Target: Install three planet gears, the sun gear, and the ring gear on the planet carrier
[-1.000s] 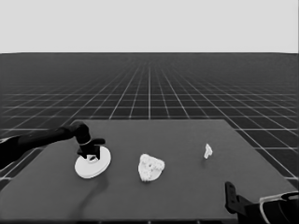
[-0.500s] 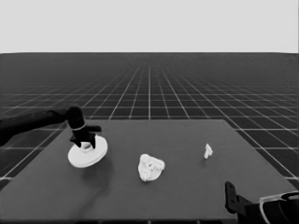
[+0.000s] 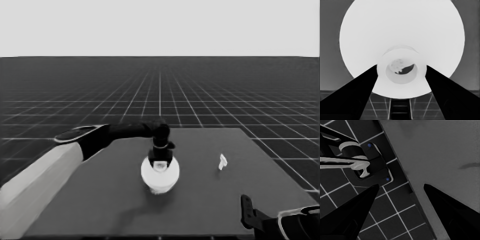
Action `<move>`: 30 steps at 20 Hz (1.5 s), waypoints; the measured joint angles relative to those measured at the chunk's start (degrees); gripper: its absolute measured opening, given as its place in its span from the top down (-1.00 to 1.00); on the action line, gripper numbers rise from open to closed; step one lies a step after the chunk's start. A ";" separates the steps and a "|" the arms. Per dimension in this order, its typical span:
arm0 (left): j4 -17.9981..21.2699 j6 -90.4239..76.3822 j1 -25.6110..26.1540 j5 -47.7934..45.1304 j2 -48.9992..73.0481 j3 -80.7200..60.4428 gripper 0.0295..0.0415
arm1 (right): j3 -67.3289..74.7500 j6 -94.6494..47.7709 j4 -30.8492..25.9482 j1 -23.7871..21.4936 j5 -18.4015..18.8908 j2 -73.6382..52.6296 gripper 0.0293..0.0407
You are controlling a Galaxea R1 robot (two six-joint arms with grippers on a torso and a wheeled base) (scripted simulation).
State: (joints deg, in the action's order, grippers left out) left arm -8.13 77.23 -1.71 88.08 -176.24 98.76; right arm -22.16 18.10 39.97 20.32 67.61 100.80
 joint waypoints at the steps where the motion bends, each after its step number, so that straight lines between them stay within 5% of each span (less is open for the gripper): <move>1: -2.18 -0.71 2.06 -0.60 -0.40 1.21 0.11 | 0.00 0.00 0.00 0.00 0.00 0.00 -0.61; 6: -5.02 -1.95 5.30 -1.62 -1.06 3.40 0.11 | 0.00 0.00 0.00 0.00 0.00 0.00 -0.61; 30: -5.23 -11.30 5.57 -1.67 -1.06 3.57 0.11 | 0.00 0.00 0.00 0.00 0.00 0.00 -0.61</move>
State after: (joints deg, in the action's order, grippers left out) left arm -13.36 65.93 3.85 86.41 -177.30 102.33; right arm -22.16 18.10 39.97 20.32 67.61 100.80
